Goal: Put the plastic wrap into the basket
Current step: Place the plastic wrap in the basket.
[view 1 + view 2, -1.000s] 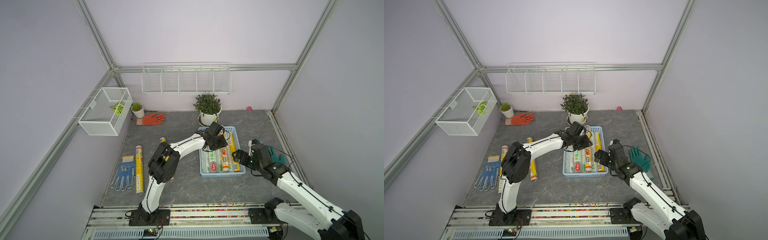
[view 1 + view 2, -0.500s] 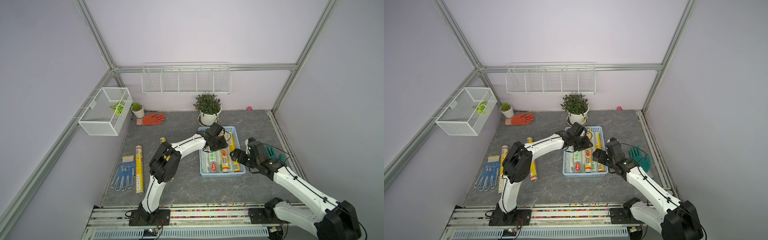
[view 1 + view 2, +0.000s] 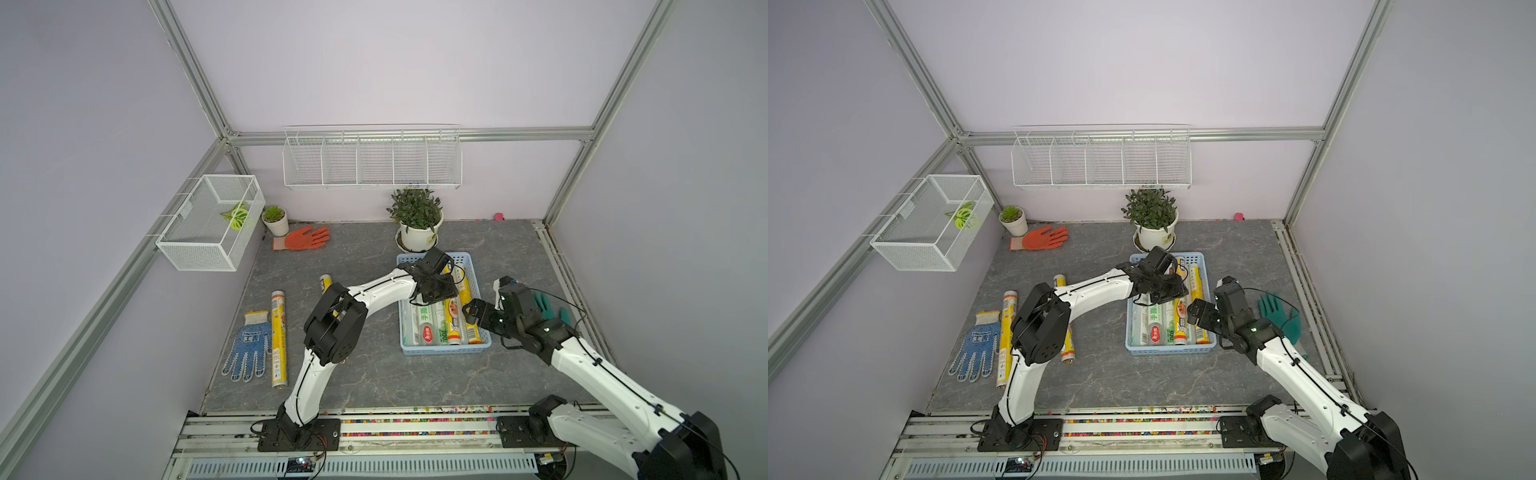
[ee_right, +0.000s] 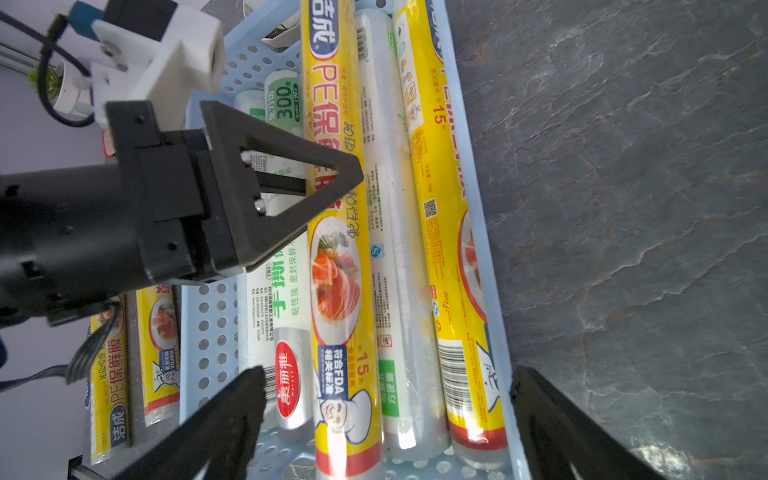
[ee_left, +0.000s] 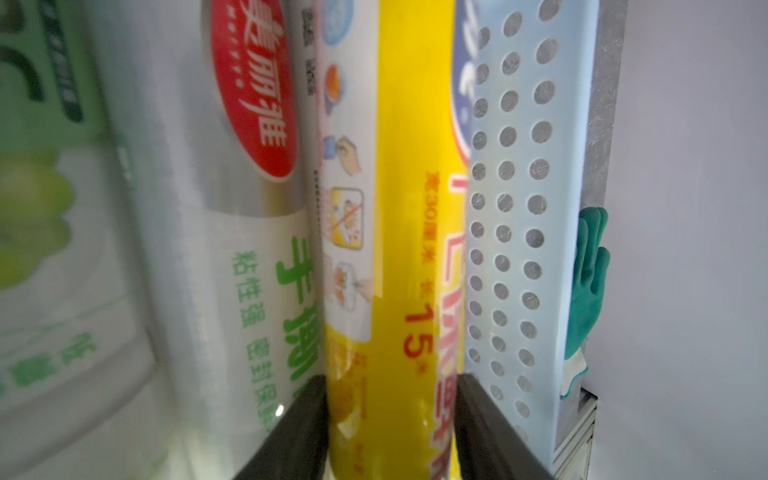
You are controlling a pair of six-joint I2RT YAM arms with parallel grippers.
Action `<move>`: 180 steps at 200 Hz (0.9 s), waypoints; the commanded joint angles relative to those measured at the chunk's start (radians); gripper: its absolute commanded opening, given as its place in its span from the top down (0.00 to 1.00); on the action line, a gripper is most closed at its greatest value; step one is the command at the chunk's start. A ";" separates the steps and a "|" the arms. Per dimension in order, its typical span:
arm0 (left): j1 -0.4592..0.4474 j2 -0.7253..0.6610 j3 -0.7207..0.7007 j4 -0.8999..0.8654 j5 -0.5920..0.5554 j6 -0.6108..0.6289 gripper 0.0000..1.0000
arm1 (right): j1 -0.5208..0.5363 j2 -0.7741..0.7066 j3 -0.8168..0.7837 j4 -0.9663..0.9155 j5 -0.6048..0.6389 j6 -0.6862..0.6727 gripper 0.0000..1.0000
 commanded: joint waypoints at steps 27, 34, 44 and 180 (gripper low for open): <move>0.000 -0.035 0.017 -0.131 -0.099 0.006 0.46 | -0.004 -0.019 0.010 -0.019 0.015 -0.011 0.03; -0.002 -0.050 0.011 -0.131 -0.105 0.007 0.46 | -0.005 -0.019 0.014 -0.022 0.013 -0.010 0.03; -0.002 -0.074 0.000 -0.128 -0.115 0.009 0.46 | -0.005 -0.017 0.021 -0.023 0.009 -0.012 0.03; 0.152 -0.808 -0.615 -0.031 -0.521 0.106 0.33 | 0.285 0.176 0.227 0.200 -0.002 -0.073 0.03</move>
